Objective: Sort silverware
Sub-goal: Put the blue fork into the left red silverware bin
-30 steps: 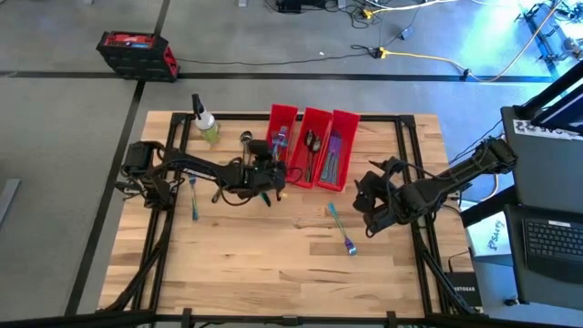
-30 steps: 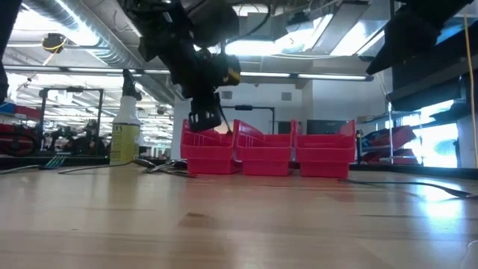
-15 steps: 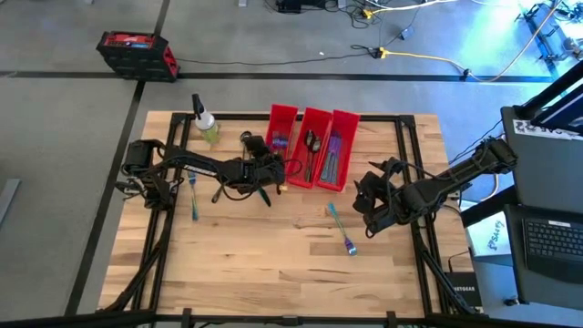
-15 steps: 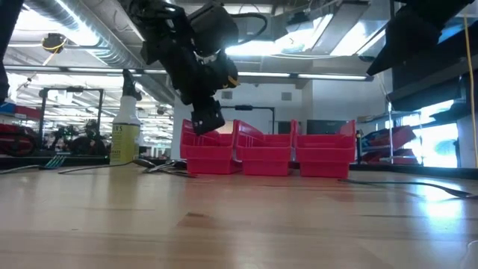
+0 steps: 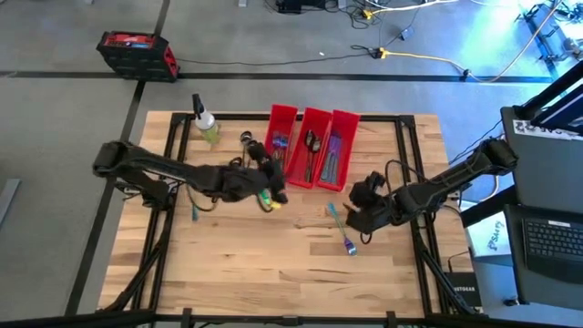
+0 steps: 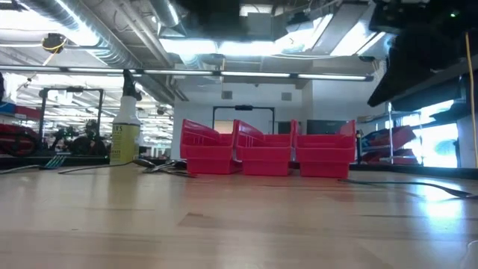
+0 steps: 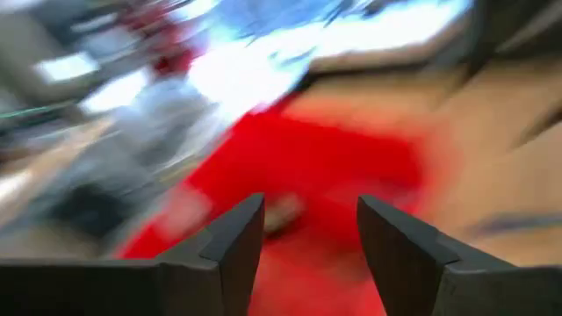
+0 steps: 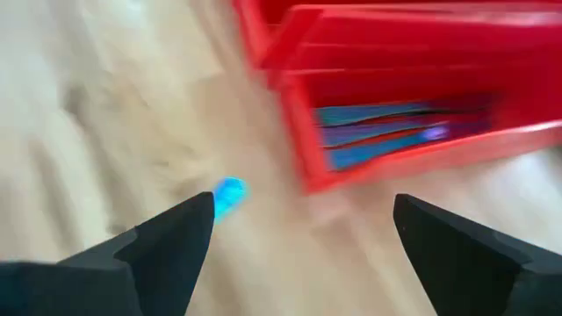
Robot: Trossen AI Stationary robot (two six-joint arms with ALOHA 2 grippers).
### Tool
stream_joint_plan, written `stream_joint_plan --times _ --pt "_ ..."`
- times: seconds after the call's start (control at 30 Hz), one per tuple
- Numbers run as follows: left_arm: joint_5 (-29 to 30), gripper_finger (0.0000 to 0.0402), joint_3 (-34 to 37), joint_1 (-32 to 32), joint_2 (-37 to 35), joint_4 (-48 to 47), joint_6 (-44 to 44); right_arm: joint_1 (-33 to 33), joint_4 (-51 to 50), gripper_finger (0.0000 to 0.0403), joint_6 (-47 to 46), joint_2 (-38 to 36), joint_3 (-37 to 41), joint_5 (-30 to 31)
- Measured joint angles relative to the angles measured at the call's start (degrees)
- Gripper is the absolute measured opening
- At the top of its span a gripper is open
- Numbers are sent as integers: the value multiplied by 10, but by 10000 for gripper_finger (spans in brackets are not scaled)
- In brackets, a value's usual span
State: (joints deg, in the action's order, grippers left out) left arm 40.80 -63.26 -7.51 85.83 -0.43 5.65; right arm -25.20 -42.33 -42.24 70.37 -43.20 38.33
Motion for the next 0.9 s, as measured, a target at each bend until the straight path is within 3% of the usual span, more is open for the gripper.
stream_joint_plan --times 0.1,0.2,0.37,0.5,0.7,0.9 --pt "-187 170 11 1 -32 69 22 -25 60 335 -45 0 26 -6" --pt "-324 170 38 8 -39 160 43 -63 69 335 -109 0 29 6" --pt "-497 170 87 38 -18 241 -3 -163 77 335 -157 10 30 -52" --pt "-531 170 133 32 34 361 6 -230 136 335 -88 40 29 -56" --pt "-558 170 140 11 159 483 24 -267 205 335 49 103 28 -123" --pt "-544 170 121 7 234 571 -35 -273 162 335 81 177 29 -100"
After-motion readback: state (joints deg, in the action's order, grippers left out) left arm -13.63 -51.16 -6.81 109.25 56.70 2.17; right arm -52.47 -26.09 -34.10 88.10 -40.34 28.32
